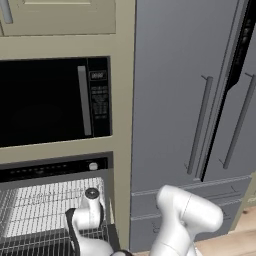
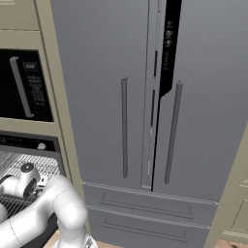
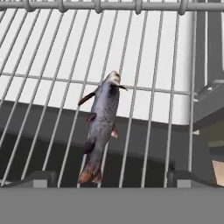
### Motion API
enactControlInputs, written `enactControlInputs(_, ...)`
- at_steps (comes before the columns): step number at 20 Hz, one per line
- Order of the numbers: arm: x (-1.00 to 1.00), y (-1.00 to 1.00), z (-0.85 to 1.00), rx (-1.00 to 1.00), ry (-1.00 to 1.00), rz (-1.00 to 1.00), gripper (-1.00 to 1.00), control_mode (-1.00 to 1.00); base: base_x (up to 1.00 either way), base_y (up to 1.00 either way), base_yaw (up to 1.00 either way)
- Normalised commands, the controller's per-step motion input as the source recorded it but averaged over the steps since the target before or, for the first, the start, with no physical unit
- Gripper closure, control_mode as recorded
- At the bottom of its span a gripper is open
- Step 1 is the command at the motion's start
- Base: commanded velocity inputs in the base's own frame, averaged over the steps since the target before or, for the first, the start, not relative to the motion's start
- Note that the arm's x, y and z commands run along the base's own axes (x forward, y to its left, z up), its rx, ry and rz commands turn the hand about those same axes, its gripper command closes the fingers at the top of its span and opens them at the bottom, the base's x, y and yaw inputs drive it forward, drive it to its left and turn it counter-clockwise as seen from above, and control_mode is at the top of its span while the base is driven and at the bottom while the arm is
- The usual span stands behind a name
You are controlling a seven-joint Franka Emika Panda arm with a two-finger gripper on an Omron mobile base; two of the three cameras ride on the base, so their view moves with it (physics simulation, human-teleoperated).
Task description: Take the fish from the oven and place it on the plate on the counter.
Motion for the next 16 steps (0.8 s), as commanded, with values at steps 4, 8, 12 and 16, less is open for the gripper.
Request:
enactControlInputs(4, 0.06, 0.28, -0.32, 0.0, -0.03, 0.0, -1.0, -1.0, 0.0, 0.0, 0.0)
enactControlInputs(8, 0.19, 0.12, -0.35, 0.0, 0.0, 0.0, -1.0, -1.0, 0.0, 0.0, 0.0)
enactControlInputs(12, 0.26, 0.01, -0.27, 0.0, 0.0, 0.0, -1.0, -1.0, 0.0, 0.0, 0.0)
enactControlInputs(16, 0.36, 0.0, -0.18, 0.0, 0.0, 0.0, -1.0, -1.0, 0.0, 0.0, 0.0)
